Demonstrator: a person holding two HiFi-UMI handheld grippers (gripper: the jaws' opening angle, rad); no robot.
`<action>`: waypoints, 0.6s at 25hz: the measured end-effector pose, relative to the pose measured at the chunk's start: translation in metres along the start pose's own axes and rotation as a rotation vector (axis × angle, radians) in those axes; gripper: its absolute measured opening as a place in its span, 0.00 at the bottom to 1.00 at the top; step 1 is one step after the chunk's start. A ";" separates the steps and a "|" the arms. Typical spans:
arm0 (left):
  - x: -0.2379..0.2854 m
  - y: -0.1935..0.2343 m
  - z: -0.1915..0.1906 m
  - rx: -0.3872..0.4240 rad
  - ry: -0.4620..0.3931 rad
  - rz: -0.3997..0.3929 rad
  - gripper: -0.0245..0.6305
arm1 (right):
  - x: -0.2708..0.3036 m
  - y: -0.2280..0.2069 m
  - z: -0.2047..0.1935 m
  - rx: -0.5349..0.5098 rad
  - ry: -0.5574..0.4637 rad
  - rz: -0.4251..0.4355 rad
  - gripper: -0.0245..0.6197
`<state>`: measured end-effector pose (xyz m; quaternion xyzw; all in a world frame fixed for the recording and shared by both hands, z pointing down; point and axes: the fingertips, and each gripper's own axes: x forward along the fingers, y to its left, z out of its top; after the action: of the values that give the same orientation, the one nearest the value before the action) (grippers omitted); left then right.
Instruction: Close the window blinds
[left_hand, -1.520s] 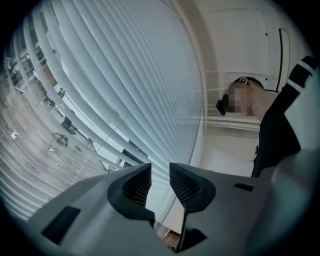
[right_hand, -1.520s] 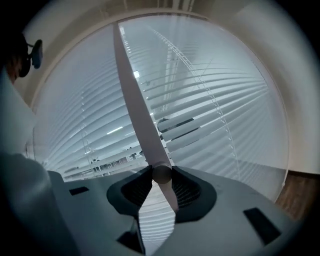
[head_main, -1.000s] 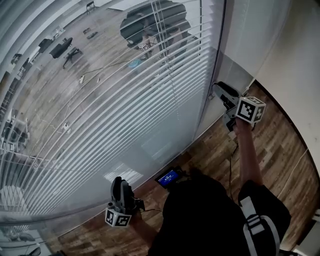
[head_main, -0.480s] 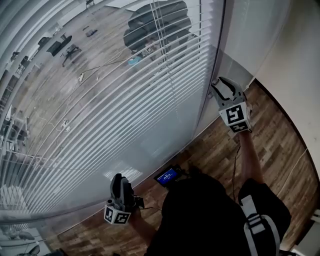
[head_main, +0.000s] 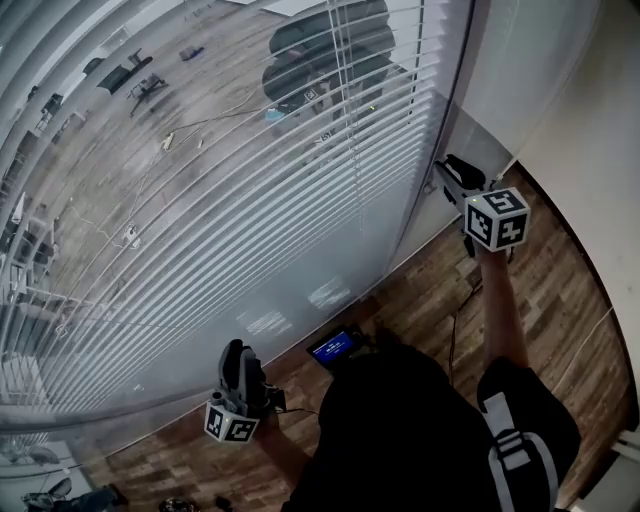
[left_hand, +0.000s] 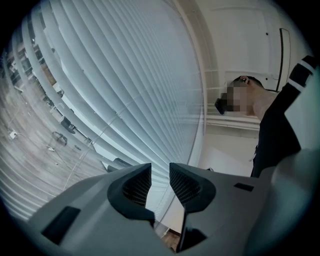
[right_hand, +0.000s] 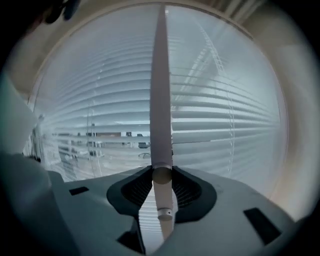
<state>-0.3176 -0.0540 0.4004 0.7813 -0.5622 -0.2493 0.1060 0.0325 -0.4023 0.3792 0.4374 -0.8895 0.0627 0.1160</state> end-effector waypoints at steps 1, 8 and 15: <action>0.000 0.000 0.000 0.000 -0.001 0.000 0.22 | 0.000 -0.002 -0.001 0.106 -0.002 0.035 0.24; 0.000 0.000 0.000 -0.005 0.003 0.003 0.22 | 0.000 -0.005 0.003 0.535 -0.054 0.186 0.24; 0.000 0.002 0.001 -0.008 0.004 -0.002 0.22 | 0.001 -0.002 0.005 0.615 -0.073 0.222 0.24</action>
<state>-0.3192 -0.0547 0.4007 0.7820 -0.5602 -0.2502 0.1101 0.0327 -0.4059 0.3744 0.3541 -0.8748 0.3249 -0.0611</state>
